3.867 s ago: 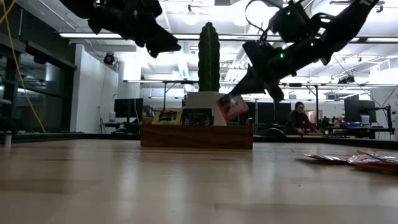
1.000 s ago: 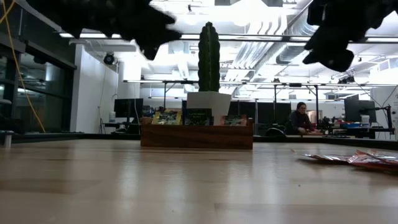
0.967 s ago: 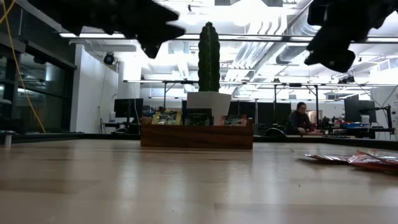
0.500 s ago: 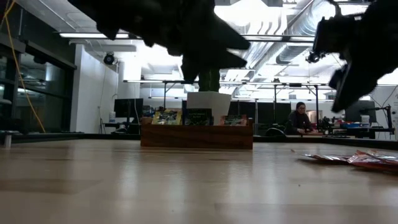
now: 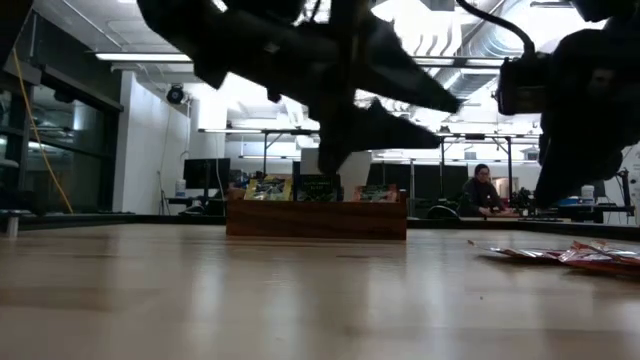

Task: Pick & Place Tea
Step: Put the orange tea bag into the right section of the wooden organizer

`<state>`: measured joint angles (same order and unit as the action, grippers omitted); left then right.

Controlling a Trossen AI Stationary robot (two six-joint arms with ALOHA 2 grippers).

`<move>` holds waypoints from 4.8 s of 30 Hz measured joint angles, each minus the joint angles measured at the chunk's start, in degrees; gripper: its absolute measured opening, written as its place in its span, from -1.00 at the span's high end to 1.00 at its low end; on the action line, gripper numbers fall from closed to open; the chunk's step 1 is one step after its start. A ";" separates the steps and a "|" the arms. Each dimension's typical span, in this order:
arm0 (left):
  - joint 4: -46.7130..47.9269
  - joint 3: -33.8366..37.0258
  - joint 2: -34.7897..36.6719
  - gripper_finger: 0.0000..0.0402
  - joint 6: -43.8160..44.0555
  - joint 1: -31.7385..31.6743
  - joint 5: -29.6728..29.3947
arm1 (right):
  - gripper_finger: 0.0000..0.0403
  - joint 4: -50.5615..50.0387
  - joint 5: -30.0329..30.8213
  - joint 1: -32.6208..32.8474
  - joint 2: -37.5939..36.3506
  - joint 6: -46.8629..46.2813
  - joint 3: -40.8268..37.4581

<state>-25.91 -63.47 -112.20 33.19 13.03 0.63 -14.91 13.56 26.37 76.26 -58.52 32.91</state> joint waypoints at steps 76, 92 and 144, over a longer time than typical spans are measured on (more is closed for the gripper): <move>23.12 -10.82 -9.13 0.59 31.13 -2.89 1.81 | 1.00 24.97 -2.82 -5.14 15.37 2.66 -0.09; 23.06 -10.84 -9.27 1.00 21.87 -4.41 1.19 | 1.00 28.41 -3.23 -5.11 13.75 5.47 -0.07; 84.69 -44.89 3.35 1.00 -43.70 -10.41 -10.49 | -0.15 38.03 -7.98 -21.92 -7.16 39.42 0.04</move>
<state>58.77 -108.36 -108.86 -10.50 2.61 -9.87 23.13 5.58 4.45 69.10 -19.11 32.95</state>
